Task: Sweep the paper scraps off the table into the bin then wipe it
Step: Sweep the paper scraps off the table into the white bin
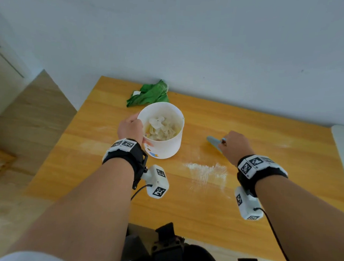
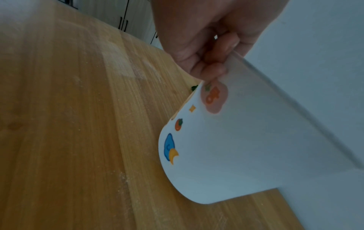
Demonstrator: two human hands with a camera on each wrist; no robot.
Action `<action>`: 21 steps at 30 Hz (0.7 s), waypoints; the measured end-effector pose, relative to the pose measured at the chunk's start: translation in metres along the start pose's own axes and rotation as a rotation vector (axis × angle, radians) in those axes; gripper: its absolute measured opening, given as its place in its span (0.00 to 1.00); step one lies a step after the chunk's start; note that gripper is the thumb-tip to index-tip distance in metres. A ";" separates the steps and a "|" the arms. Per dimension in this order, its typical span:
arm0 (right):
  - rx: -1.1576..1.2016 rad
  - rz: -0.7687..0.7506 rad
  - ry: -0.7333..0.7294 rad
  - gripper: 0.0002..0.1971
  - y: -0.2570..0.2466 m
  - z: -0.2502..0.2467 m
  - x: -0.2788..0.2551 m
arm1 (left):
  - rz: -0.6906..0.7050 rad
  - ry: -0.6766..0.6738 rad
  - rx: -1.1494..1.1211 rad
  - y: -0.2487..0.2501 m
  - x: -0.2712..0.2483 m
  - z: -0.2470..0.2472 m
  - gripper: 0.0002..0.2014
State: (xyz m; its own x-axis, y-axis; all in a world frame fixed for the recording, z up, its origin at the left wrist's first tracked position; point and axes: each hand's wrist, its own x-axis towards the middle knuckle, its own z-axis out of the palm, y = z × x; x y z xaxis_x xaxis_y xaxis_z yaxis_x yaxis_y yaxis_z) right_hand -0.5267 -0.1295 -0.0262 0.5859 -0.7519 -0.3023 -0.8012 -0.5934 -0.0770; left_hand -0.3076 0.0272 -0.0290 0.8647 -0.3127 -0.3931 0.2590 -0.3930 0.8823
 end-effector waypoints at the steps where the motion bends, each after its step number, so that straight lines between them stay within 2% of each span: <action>1: -0.001 0.010 -0.046 0.25 -0.001 0.008 -0.002 | 0.004 0.000 0.004 -0.001 -0.001 -0.002 0.26; 5: 0.001 -0.040 -0.184 0.25 -0.011 0.027 -0.013 | -0.004 0.016 0.023 -0.007 -0.001 -0.003 0.26; 10: 0.049 -0.112 -0.150 0.23 -0.013 0.013 -0.016 | -0.023 -0.020 0.081 -0.007 -0.003 -0.006 0.24; 12: 0.118 -0.080 -0.065 0.23 -0.007 0.004 -0.016 | -0.053 -0.030 0.108 -0.008 -0.003 -0.007 0.20; 15: 0.150 0.038 0.022 0.23 0.009 -0.001 -0.019 | -0.075 -0.047 0.154 -0.008 -0.005 -0.008 0.07; 18: 0.056 0.158 -0.035 0.21 0.021 0.010 -0.028 | -0.078 -0.087 0.164 -0.010 -0.010 -0.008 0.05; 21: 0.046 0.150 -0.124 0.20 0.012 0.025 -0.038 | -0.100 -0.087 0.136 -0.014 -0.014 -0.008 0.07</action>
State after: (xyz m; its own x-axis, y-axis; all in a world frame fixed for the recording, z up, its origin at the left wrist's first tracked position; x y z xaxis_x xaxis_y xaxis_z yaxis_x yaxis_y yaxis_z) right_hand -0.5618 -0.1012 -0.0395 0.4428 -0.7879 -0.4279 -0.8845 -0.4620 -0.0646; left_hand -0.3197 0.0437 -0.0343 0.7956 -0.3378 -0.5029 0.2756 -0.5374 0.7970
